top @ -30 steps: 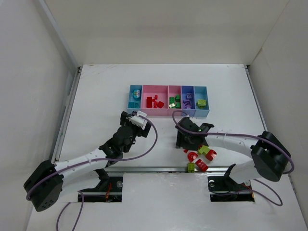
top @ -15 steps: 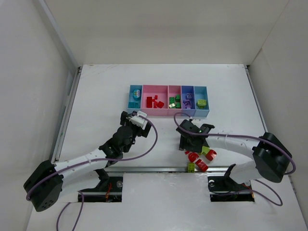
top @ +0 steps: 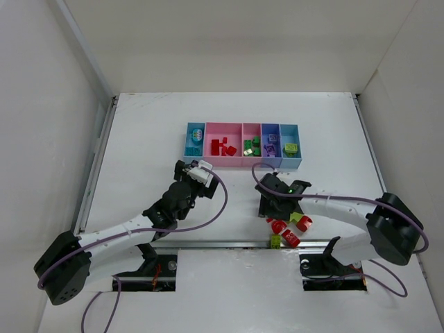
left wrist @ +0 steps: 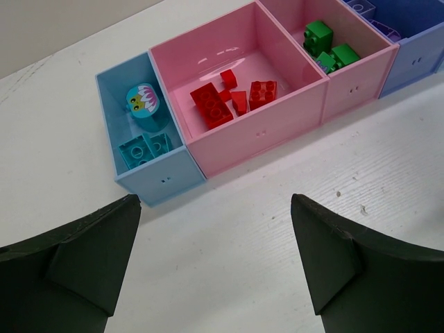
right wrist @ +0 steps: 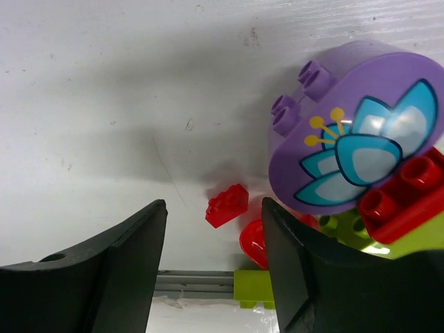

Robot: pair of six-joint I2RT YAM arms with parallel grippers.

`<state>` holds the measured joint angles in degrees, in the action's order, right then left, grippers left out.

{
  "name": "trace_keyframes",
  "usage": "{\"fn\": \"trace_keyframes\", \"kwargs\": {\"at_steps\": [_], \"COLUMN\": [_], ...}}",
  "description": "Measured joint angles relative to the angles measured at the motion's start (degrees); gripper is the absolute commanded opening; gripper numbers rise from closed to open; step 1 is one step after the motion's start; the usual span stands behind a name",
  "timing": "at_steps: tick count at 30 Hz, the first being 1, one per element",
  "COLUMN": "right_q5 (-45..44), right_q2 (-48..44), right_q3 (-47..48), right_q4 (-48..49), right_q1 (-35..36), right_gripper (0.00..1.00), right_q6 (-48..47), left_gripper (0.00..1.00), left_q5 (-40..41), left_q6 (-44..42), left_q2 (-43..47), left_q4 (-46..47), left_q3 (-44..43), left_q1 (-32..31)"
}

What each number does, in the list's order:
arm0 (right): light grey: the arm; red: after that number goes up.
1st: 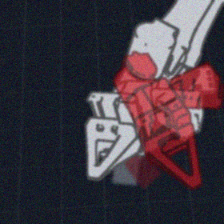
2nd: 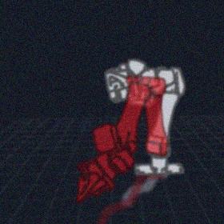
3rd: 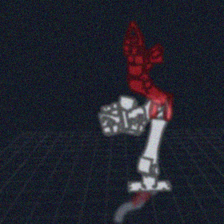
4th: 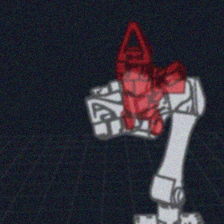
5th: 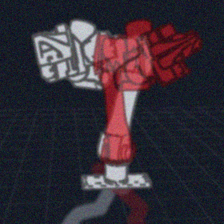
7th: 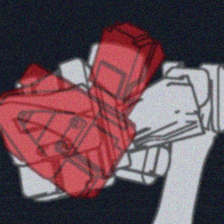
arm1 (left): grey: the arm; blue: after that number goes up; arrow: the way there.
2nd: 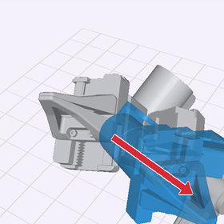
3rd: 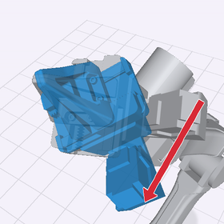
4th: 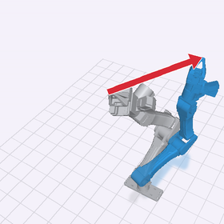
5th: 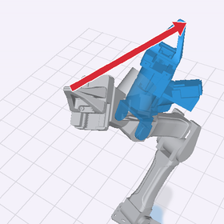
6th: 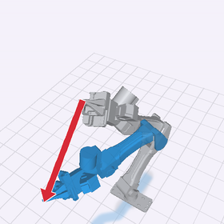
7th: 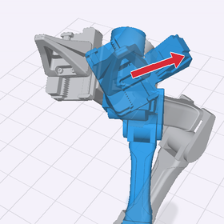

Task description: Sort the legos into containers by color

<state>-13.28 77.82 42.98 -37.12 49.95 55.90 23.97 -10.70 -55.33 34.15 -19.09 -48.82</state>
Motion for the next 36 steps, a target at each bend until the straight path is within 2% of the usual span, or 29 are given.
{"fn": "trace_keyframes", "kwargs": {"at_steps": [2, 6, 15, 22, 26, 27, 28, 36], "right_q5": [0.3, 1.0, 2.3, 2.8, 2.8, 2.9, 2.9, 3.0], "right_q2": [1.3, 3.7, 3.9, 3.9, 4.0, 4.0, 4.1, 4.8], "right_q3": [-0.1, -0.3, -0.3, -0.3, -0.3, -0.2, -0.1, 2.2], "right_q4": [0.8, 2.4, 4.3, 4.5, 4.6, 4.5, 4.5, 4.5], "right_q1": [0.0, 0.0, 0.0, 0.0, 0.0, 0.0, 0.0, 0.0], "right_gripper": [0.61, 0.52, 0.39, 0.23, 0.10, 0.02, 0.00, 0.00], "right_q6": [-0.3, -1.1, -1.7, -2.5, -3.7, -3.8, -4.1, -6.3], "left_gripper": [0.87, 0.87, 0.87, 0.87, 0.87, 0.87, 0.87, 0.87], "left_q5": [-0.1, -0.4, -1.1, -1.5, -1.5, -1.5, -1.5, -1.5], "left_q6": [-0.1, -0.2, -0.6, -0.8, -0.8, -0.8, -0.8, -0.8], "left_q2": [0.0, 0.0, 0.0, 0.0, 0.0, 0.0, 0.0, 0.0], "left_q4": [0.0, 0.0, 0.0, 0.0, 0.0, 0.0, 0.0, 0.0], "left_q3": [0.0, 0.0, 0.0, 0.0, 0.0, 0.0, 0.0, 0.0], "left_q1": [0.0, 0.0, 0.0, 0.0, 0.0, 0.0, 0.0, 0.0]}}
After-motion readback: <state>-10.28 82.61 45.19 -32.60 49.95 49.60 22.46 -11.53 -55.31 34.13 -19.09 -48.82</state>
